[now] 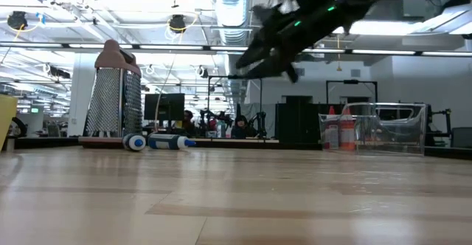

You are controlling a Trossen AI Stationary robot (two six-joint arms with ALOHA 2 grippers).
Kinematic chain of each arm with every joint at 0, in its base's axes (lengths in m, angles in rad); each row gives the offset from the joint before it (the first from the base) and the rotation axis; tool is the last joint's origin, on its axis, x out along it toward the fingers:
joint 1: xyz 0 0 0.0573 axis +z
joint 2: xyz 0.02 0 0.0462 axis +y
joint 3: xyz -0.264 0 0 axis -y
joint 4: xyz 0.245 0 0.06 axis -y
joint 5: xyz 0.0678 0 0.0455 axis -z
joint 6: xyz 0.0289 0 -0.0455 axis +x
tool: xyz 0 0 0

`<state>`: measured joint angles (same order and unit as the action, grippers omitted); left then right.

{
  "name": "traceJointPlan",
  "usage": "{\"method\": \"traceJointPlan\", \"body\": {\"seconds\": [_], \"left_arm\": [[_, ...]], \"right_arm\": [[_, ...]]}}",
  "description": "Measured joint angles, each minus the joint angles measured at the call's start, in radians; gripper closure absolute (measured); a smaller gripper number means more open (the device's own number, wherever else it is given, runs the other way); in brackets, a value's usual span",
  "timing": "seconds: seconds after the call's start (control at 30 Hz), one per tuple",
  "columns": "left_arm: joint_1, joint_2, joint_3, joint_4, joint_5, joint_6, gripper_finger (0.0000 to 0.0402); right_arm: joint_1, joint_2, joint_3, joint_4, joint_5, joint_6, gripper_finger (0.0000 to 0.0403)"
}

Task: Pick & Place Food Item
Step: Put the top left blue food coloring bottle into the transparent bin

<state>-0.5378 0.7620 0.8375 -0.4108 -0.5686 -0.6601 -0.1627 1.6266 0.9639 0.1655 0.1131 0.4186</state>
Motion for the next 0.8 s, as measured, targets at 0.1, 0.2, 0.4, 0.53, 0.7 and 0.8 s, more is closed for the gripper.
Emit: {"method": "traceJointPlan", "body": {"seconds": [0.1,0.2,0.4,0.53,0.7,0.8], "left_arm": [[-0.010,0.000,0.000,0.017,0.000,-0.001,0.0169],[-0.030,0.000,0.000,0.017,0.000,0.000,0.0169],[-0.079,0.000,0.000,0.016,-0.002,0.021,0.0169],[-0.085,0.012,0.000,0.016,-0.006,0.020,0.0169],[-0.085,0.043,0.000,0.018,-0.008,0.010,0.0169],[-0.085,0.060,0.000,0.023,-0.008,-0.004,0.0169]], "right_arm": [[-0.006,0.117,0.087,-0.001,0.000,-0.099,0.0219],[-0.017,0.216,0.172,-0.017,-0.003,-0.150,0.0214],[-0.049,0.363,0.297,-0.031,-0.008,-0.191,0.0217],[-0.079,0.452,0.376,-0.028,-0.024,-0.191,0.0217],[-0.105,0.538,0.461,-0.041,-0.118,-0.193,0.0220],[-0.106,0.567,0.499,-0.085,-0.116,-0.217,0.0223]]}}
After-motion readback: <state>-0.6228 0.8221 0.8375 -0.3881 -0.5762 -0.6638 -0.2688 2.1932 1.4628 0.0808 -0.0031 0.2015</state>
